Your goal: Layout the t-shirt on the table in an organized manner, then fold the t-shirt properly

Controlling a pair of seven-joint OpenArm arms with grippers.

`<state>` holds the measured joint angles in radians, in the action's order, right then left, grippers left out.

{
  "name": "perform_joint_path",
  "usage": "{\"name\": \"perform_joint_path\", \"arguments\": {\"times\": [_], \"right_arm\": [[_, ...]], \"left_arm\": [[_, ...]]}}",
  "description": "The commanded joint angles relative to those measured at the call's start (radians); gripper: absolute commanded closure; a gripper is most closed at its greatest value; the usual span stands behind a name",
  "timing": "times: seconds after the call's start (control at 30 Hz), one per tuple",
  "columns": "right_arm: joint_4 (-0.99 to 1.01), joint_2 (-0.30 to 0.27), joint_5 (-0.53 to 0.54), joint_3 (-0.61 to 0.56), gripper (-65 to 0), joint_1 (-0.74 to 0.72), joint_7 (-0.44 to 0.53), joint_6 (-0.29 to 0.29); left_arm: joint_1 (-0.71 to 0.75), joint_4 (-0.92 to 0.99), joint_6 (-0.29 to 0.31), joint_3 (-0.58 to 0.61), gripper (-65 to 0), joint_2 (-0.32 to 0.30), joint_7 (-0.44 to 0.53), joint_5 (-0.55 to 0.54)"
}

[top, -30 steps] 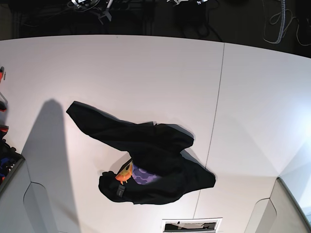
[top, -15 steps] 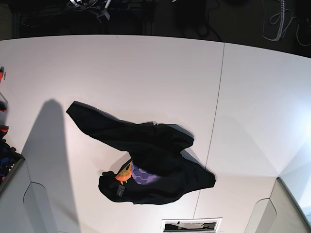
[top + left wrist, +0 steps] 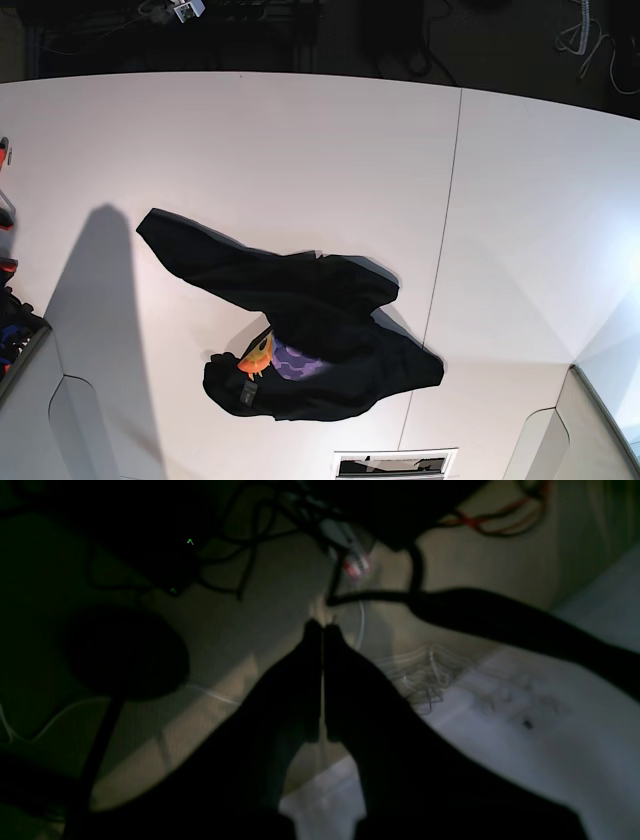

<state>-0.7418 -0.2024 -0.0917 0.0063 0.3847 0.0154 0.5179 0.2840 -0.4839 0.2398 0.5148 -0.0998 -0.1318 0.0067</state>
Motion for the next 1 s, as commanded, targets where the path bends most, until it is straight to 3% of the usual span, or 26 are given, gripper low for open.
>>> {"name": "perform_joint_path", "arguments": {"times": [0.0, 0.37, 0.63, 0.83, 0.97], "right_arm": [[-0.043, -0.017, 0.019, 0.003, 0.0, 0.031, 0.01, 0.011], [-0.516, -0.155, 0.158, 0.003, 0.0, 0.321, 0.01, 0.01], [-0.914, -0.262, 0.186, 0.011, 0.0, 0.491, 0.01, 0.01], [-1.145, -0.268, 0.187, 0.077, 0.0, 0.501, -0.009, 0.002], [-1.251, -0.268, 0.19, 0.118, 0.0, 0.433, -0.009, 0.002]], "left_arm": [[0.032, -0.042, 0.003, -0.026, -0.9, -0.011, 0.001, -0.002], [0.363, -0.636, 0.004, -0.348, -0.9, -0.104, 0.002, -0.003], [0.589, -1.115, 0.003, -0.5, -0.9, -0.103, 0.001, -0.044], [0.704, -1.441, 0.003, -0.573, -0.9, -0.129, 0.0, -0.1], [0.755, -1.593, 0.003, -0.612, -1.0, -0.165, -0.021, -0.1]]}}
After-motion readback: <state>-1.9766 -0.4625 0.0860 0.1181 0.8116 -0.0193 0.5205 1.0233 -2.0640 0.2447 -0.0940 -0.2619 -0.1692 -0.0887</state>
